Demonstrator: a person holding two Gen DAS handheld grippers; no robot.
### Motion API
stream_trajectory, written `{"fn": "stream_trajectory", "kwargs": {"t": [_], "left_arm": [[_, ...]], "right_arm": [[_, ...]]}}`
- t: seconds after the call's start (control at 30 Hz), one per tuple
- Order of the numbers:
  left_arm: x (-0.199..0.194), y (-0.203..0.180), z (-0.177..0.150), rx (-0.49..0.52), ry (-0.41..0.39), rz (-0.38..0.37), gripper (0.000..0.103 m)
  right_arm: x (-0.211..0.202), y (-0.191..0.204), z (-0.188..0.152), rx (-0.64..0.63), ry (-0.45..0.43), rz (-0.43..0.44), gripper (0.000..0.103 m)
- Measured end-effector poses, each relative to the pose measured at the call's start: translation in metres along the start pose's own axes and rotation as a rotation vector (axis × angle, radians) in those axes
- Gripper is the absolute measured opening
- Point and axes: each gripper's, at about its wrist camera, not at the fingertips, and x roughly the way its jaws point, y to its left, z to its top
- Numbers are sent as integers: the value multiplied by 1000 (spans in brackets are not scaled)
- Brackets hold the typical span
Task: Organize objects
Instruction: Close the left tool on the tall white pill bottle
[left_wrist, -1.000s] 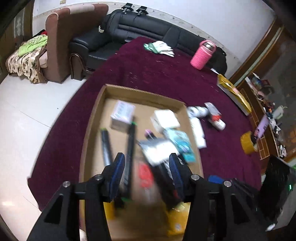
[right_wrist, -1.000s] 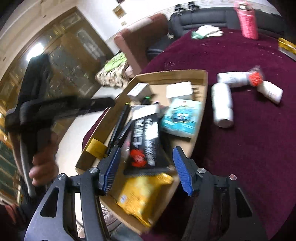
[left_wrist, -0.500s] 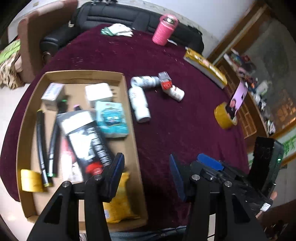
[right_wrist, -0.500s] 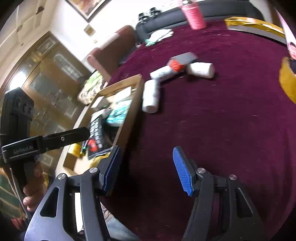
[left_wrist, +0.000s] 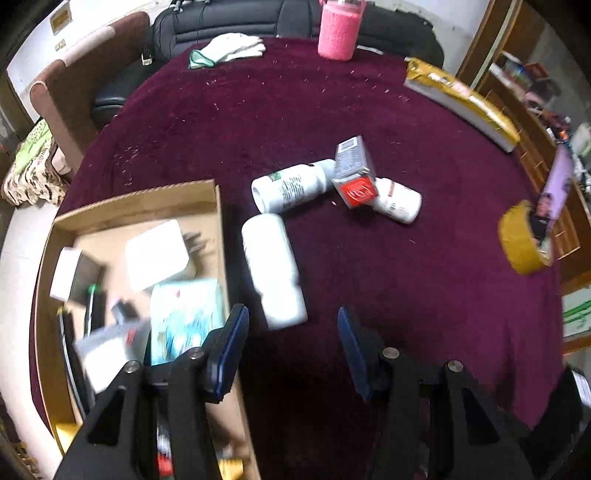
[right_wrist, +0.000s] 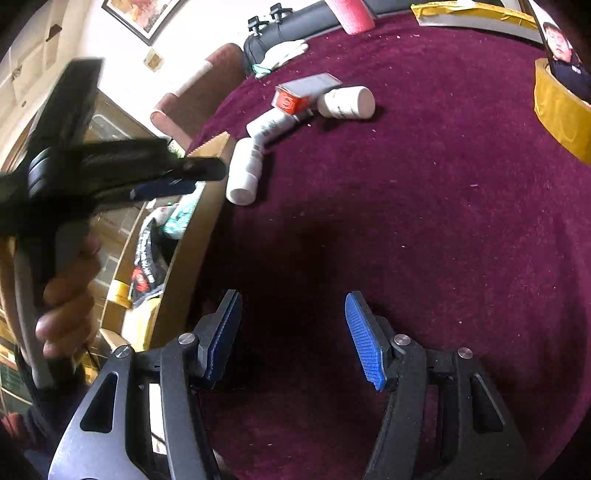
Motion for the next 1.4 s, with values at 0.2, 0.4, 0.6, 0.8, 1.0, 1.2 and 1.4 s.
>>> {"fn": "stream_trajectory", "kwargs": {"t": [0.2, 0.4, 0.6, 0.8, 1.0, 1.2, 1.4], "left_arm": [[28, -7, 16, 34, 59, 62, 49], [51, -6, 17, 41, 135, 93, 35], [47, -2, 8, 47, 128, 58, 31], [26, -6, -40, 78, 131, -21, 31], [7, -7, -86, 97, 124, -82, 31], [2, -6, -94, 113, 114, -85, 31], [3, -9, -93, 113, 111, -99, 31]], "right_arm": [[1, -8, 0, 11, 3, 26, 59], [4, -6, 4, 6, 6, 23, 59], [5, -6, 5, 6, 3, 25, 59], [2, -12, 10, 6, -9, 14, 59], [0, -15, 36, -42, -18, 4, 59], [5, -9, 93, -178, -29, -47, 59], [29, -3, 146, -253, -23, -160, 59]]}}
